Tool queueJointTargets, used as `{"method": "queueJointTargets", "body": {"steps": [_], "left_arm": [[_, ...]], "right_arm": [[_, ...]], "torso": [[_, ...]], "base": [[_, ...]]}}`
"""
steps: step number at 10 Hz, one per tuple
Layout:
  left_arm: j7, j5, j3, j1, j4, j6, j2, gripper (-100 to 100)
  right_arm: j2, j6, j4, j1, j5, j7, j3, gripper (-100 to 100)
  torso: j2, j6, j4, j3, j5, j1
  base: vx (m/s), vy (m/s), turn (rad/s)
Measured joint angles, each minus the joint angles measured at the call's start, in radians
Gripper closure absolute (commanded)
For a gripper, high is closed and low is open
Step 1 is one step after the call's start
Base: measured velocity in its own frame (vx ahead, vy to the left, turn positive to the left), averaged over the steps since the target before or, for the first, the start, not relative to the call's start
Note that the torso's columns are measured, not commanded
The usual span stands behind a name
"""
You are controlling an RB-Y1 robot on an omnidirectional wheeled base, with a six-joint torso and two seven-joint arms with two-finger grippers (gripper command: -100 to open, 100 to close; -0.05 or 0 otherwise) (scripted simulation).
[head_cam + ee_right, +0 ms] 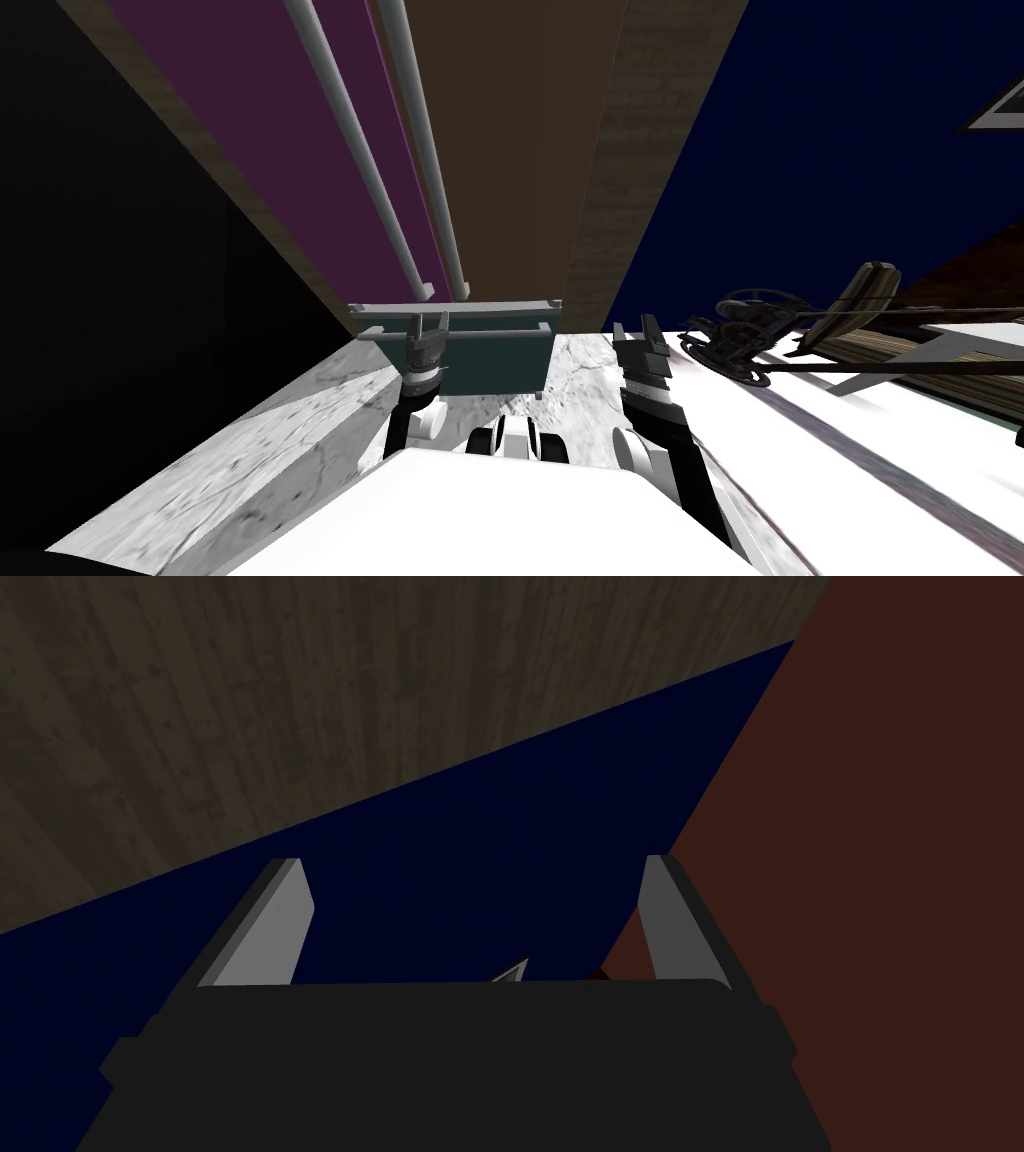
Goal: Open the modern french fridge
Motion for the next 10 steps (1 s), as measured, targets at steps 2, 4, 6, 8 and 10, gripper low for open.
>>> {"method": "queueJointTargets", "body": {"steps": [2,4,6,8,10], "left_arm": [[0.008,0.002,-0.005,-0.018,0.047,-0.038,-0.009,-100],[0.015,0.003,-0.011,-0.03,0.085,-0.072,-0.019,-100],[0.023,0.005,-0.017,-0.042,0.125,-0.106,-0.03,-100],[0.029,0.005,-0.024,-0.054,0.166,-0.143,-0.041,-100],[0.036,0.006,-0.031,-0.064,0.202,-0.175,-0.049,-100]], "right_arm": [[0.0,0.0,0.0,0.0,0.0,0.0,0.0,0],[0.0,0.0,0.0,0.0,0.0,0.0,0.0,0],[0.0,0.0,0.0,0.0,0.0,0.0,0.0,0],[0.0,0.0,0.0,0.0,0.0,0.0,0.0,0],[0.0,0.0,0.0,0.0,0.0,0.0,0.0,0]], "torso": [[0.003,0.0,0.001,0.002,0.0,0.0],[0.003,0.0,0.001,0.002,0.0,0.0],[0.002,0.0,0.001,0.001,0.0,-0.001],[0.001,0.0,0.0,0.001,0.0,0.0],[0.002,0.0,0.001,0.002,0.0,0.0]], "base": [[0.086,0.016,-0.051],[0.082,0.015,-0.047],[0.082,0.006,-0.058],[0.085,0.019,-0.045],[0.073,0.011,-0.047]]}}
